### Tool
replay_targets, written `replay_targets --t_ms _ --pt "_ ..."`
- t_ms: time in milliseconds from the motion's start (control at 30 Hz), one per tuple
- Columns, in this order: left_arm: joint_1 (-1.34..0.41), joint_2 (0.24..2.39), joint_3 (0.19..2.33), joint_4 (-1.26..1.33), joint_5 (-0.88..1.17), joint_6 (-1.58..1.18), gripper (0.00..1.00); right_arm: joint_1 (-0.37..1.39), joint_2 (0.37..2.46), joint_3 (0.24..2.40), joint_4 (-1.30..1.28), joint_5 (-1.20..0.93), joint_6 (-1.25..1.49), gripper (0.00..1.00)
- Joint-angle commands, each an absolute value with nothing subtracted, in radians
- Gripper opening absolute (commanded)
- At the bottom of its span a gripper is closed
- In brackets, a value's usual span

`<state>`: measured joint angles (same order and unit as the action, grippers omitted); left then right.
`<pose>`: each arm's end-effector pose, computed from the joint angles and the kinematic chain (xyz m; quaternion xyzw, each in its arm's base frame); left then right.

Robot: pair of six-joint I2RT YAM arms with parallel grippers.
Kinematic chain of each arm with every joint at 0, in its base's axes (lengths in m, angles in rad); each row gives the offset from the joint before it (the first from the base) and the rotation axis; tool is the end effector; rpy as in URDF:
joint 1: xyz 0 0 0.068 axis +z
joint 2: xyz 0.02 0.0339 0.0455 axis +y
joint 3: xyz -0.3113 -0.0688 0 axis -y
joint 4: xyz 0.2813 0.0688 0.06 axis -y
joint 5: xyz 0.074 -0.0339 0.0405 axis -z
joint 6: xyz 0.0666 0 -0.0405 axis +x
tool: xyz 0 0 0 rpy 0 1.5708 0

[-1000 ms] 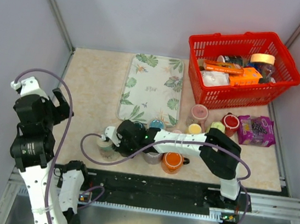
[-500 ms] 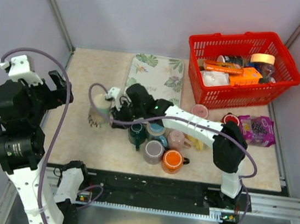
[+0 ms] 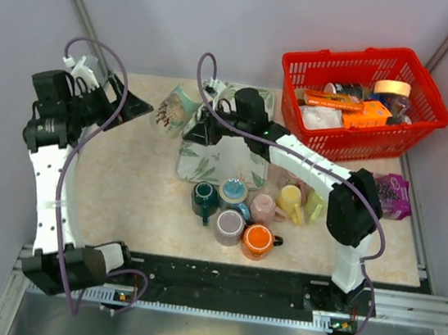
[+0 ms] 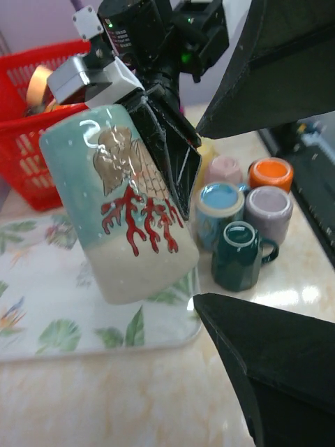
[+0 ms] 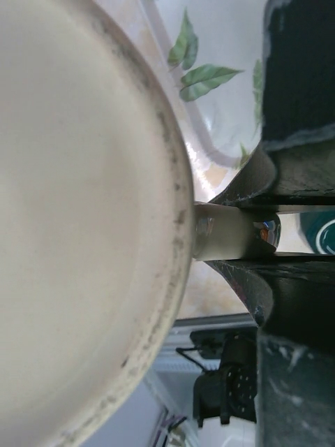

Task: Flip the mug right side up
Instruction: Turn over the cup at the center of the board.

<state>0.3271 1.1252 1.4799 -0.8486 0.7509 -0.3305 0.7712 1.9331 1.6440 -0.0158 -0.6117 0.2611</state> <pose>0.2389 0.0331 0.4902 -0.0799 0.8166 -0.3156 0.4765 0.3603 0.4036 0.3433 -0.3663 0.6991 0.4895 0.3708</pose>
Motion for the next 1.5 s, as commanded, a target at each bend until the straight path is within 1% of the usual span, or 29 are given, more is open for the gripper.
replay_targets --t_ms 0,67,200,300,400,533,733,867,967,1200,1233,1333,1367,1467 --pt "0.348 1.212 1.352 -0.451 1.096 -0.669 0.96 0.759 1.916 1.718 0.305 -0.741 0.394 0.0" --pt "0.348 1.241 1.229 -0.124 1.155 -0.962 0.95 0.753 1.913 1.717 0.304 -0.773 0.399 0.0" --pt "0.344 1.331 1.193 0.055 1.134 -1.095 0.94 0.726 1.933 1.718 0.284 -0.798 0.414 0.0" --pt "0.328 1.391 1.192 0.187 1.183 -1.224 0.93 0.712 1.948 1.717 0.304 -0.798 0.433 0.0" --pt "0.31 1.425 1.18 0.253 1.2 -1.299 0.9 0.709 1.976 1.729 0.314 -0.798 0.433 0.0" --pt "0.272 1.468 1.192 0.212 1.259 -1.318 0.88 0.71 2.008 1.759 0.324 -0.765 0.437 0.0" --pt "0.252 1.494 1.181 0.18 1.255 -1.328 0.85 0.712 2.063 1.81 0.298 -0.729 0.417 0.0" --pt "0.236 1.526 1.235 0.028 1.243 -1.227 0.84 0.71 2.062 1.801 0.296 -0.692 0.402 0.0" --pt "0.241 1.529 1.227 -0.042 1.221 -1.195 0.88 0.707 2.063 1.812 0.285 -0.669 0.377 0.0" --pt "0.242 1.534 1.219 -0.103 1.204 -1.16 0.89 0.704 2.069 1.824 0.278 -0.63 0.356 0.0" --pt "0.244 1.535 1.223 -0.112 1.204 -1.152 0.88 0.706 2.074 1.827 0.279 -0.63 0.356 0.0" --pt "0.245 1.531 1.207 -0.039 1.216 -1.21 0.78 0.704 2.091 1.836 0.262 -0.641 0.357 0.0" --pt "0.245 1.534 1.201 -0.008 1.218 -1.235 0.71 0.706 2.095 1.835 0.258 -0.644 0.36 0.0" --pt "0.244 1.54 1.198 0.124 1.215 -1.304 0.62 0.707 2.118 1.824 0.25 -0.666 0.383 0.0"
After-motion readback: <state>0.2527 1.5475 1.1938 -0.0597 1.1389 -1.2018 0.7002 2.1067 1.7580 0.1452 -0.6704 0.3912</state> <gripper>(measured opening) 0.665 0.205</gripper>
